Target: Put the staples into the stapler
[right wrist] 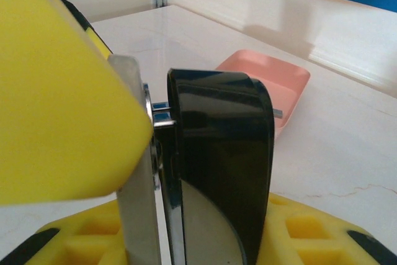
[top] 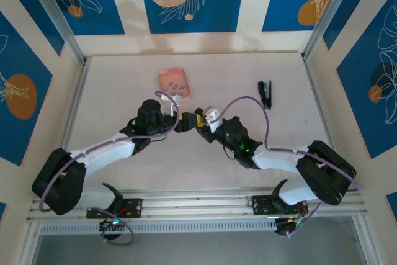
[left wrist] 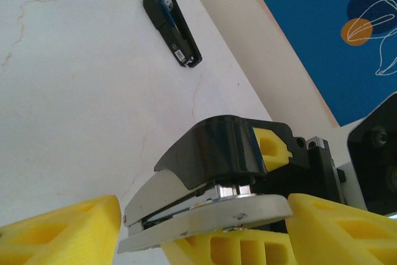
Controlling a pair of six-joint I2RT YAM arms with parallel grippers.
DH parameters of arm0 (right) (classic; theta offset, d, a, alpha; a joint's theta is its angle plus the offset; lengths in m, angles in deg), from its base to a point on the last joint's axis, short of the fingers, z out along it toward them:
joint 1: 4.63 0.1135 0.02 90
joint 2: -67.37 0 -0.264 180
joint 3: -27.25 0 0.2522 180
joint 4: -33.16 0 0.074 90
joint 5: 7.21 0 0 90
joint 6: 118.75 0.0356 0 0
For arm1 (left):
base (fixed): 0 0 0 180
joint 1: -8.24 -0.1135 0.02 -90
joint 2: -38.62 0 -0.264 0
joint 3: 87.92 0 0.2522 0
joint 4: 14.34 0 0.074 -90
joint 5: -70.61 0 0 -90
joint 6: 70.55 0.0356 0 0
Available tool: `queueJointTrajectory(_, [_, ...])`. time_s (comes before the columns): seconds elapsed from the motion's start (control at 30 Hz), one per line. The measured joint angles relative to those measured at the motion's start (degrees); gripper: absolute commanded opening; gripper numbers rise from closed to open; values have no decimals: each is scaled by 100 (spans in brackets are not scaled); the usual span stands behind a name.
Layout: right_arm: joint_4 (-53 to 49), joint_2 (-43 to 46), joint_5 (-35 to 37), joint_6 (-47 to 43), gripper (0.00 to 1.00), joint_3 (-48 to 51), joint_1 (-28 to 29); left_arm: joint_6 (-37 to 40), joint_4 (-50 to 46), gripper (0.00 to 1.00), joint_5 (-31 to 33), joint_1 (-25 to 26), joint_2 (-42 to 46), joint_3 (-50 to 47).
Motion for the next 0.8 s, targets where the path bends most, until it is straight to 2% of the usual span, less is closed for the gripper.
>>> queueJointTrajectory(0.47, [-4, 4, -15, 92, 22, 0, 0, -57, 262, 66, -39, 83, -332, 111])
queueJointTrajectory(0.6, [-11, 4, -15, 109, 22, -9, 0, -55, 297, 61, -55, 120, -382, 127])
queueJointTrajectory(0.8, [-70, 2, -11, 131, 22, -28, 0, -11, 321, 49, -94, 175, -446, 170])
